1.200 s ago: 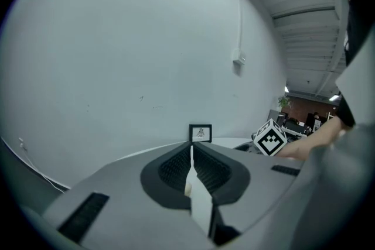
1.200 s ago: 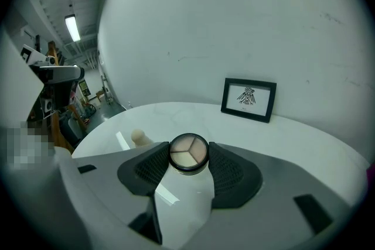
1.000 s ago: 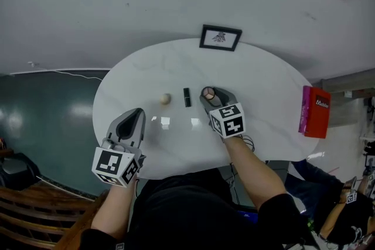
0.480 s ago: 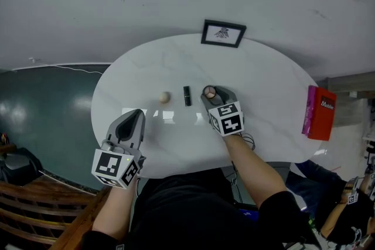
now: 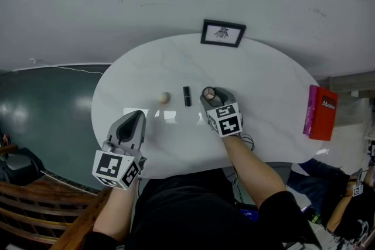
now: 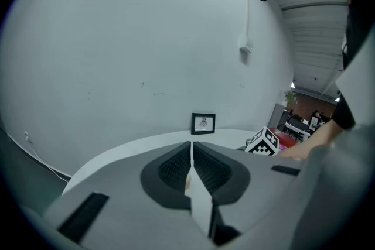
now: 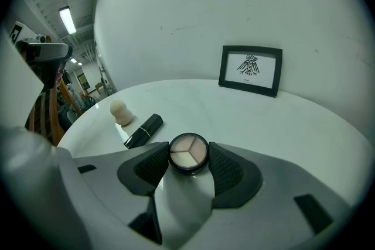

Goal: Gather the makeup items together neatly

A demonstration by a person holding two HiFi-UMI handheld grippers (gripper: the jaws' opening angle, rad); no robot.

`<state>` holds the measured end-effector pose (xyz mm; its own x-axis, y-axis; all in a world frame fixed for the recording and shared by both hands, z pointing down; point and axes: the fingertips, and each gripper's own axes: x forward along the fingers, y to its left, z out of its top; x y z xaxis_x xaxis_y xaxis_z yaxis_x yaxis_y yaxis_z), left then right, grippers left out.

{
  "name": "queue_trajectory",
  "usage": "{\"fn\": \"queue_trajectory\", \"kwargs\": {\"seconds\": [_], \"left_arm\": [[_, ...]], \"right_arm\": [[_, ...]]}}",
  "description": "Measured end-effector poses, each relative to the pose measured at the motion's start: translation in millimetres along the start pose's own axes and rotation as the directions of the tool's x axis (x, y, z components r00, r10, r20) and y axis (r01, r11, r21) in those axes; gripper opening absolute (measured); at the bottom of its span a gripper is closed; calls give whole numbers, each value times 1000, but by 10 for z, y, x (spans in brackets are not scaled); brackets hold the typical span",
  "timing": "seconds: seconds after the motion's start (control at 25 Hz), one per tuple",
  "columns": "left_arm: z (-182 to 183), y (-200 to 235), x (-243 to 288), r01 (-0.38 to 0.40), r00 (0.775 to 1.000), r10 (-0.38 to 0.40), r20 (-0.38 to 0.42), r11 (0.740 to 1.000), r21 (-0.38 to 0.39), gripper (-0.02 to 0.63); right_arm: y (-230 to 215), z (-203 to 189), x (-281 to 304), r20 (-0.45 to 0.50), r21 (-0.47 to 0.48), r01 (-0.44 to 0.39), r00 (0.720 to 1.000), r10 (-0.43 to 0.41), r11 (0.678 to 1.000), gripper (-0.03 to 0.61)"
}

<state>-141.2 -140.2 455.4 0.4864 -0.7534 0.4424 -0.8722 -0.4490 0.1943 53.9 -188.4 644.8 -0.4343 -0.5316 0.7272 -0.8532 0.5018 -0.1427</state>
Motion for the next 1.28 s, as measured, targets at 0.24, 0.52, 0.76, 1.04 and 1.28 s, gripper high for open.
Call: {"fn": "queue_trajectory", "kwargs": {"seconds": [0.24,0.52,0.76,1.04,1.28], "left_arm": [[3,-21,-43,12,1000,-12,12,1000,1,23],[88,-47,-293,47,997,-49,64,999,18,23],[209,-115,-568,98,985,-104,135,994,53,23],[301,-274,-785,126,975,-139,175,989,79,23],[399,-407,-919,93,973,-110,202,991,94,23]], "right_arm": [[-20,14,-46,20,0,19,1000,-19,1000,213],[4,230,-444,103,46,61,992,-66,997,213],[171,450,-993,191,61,120,973,-130,991,212],[462,758,-1630,315,59,137,937,-149,989,155],[588,989,-2108,424,36,115,898,-120,993,108]]}}
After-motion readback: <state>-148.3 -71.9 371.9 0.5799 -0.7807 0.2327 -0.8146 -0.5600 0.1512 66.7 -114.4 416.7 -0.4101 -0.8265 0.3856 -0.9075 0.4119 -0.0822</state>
